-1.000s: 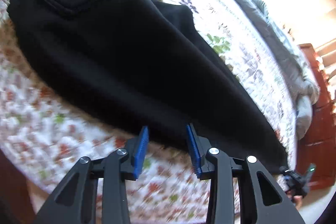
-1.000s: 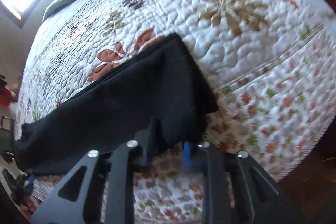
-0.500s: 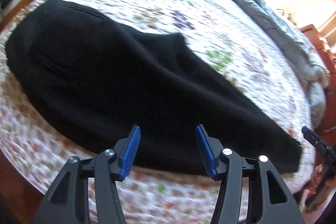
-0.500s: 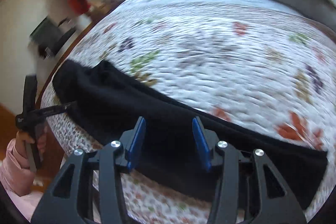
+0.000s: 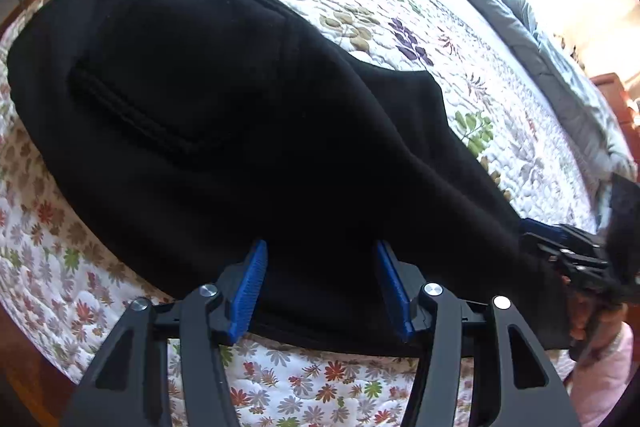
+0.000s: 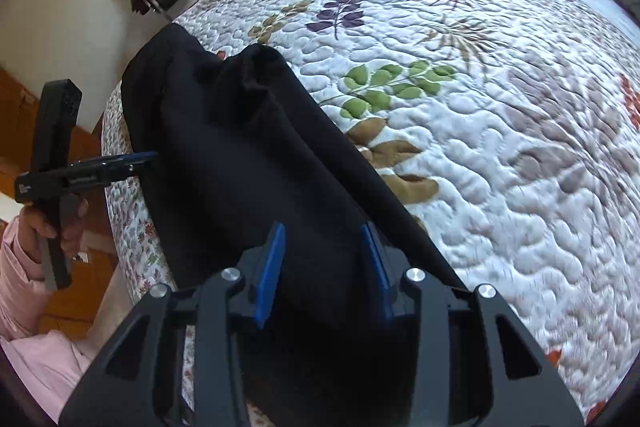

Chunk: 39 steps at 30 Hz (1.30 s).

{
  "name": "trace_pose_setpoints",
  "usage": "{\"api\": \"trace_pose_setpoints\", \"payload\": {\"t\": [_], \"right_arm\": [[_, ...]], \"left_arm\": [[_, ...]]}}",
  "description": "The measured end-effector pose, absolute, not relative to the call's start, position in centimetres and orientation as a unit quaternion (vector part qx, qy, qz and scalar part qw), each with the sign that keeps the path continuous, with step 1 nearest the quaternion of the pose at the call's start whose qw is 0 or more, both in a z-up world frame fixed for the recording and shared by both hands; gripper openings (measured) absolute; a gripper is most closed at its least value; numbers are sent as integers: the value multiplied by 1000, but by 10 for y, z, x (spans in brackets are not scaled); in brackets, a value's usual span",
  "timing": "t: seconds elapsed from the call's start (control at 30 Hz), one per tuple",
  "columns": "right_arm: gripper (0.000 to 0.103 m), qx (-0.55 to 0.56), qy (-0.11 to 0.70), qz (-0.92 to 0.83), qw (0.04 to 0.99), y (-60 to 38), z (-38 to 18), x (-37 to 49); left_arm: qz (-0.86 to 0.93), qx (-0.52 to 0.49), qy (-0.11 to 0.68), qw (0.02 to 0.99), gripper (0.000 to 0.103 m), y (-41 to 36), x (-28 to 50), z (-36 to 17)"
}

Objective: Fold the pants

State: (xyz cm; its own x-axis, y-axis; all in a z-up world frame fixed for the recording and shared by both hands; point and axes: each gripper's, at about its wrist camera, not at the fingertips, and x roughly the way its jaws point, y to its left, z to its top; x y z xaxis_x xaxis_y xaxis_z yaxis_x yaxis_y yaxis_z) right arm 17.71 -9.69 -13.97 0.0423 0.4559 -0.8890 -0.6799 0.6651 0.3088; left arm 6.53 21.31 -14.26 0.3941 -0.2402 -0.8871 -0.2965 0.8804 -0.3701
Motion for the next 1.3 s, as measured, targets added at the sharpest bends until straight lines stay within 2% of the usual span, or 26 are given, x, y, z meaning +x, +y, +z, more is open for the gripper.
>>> {"api": "trace_pose_setpoints", "payload": {"t": [0.17, 0.2, 0.23, 0.27, 0.47, 0.57, 0.7, 0.87, 0.93, 0.97, 1.13, 1.2, 1.23, 1.27, 1.3], "right_arm": [[47, -142, 561, 411, 705, -77, -147, 181], [42, -148, 562, 414, 701, -73, -148, 181], [20, -155, 563, 415, 698, -70, -150, 182], [4, -165, 564, 411, 697, -67, -151, 182], [3, -130, 522, 398, 744, -83, -124, 187], [3, -109, 532, 386, 745, -89, -130, 194], [7, -160, 556, 375, 724, -69, -153, 189], [27, -126, 546, 382, 735, -62, -131, 199], [30, -113, 538, 401, 732, -51, -123, 203], [35, -111, 536, 411, 729, -41, -122, 204], [48, -147, 536, 437, 707, 12, -131, 207], [49, -153, 537, 438, 704, 24, -136, 209], [42, -153, 540, 440, 701, 30, -138, 210], [19, -150, 543, 443, 697, 34, -141, 211], [3, -145, 548, 448, 692, 37, -143, 212]], "left_arm": [[4, -255, 545, 799, 58, 218, 64, -145], [2, -256, 544, 799, 59, 218, 63, -145], [0, -257, 542, 800, 59, 219, 63, -145], [1, -257, 541, 800, 59, 220, 62, -145], [32, -223, 532, 816, 61, 217, 54, -135], [36, -205, 533, 820, 61, 215, 53, -140], [31, -192, 536, 821, 63, 213, 53, -137], [51, -204, 530, 821, 63, 233, 44, -125], [54, -198, 529, 824, 63, 240, 44, -125], [55, -198, 530, 823, 63, 242, 43, -126], [72, -190, 520, 830, 64, 251, 36, -117], [78, -185, 513, 834, 66, 255, 36, -113], [83, -186, 515, 833, 67, 259, 37, -114], [86, -189, 518, 830, 67, 262, 39, -117], [83, -196, 520, 828, 67, 266, 40, -123]]}}
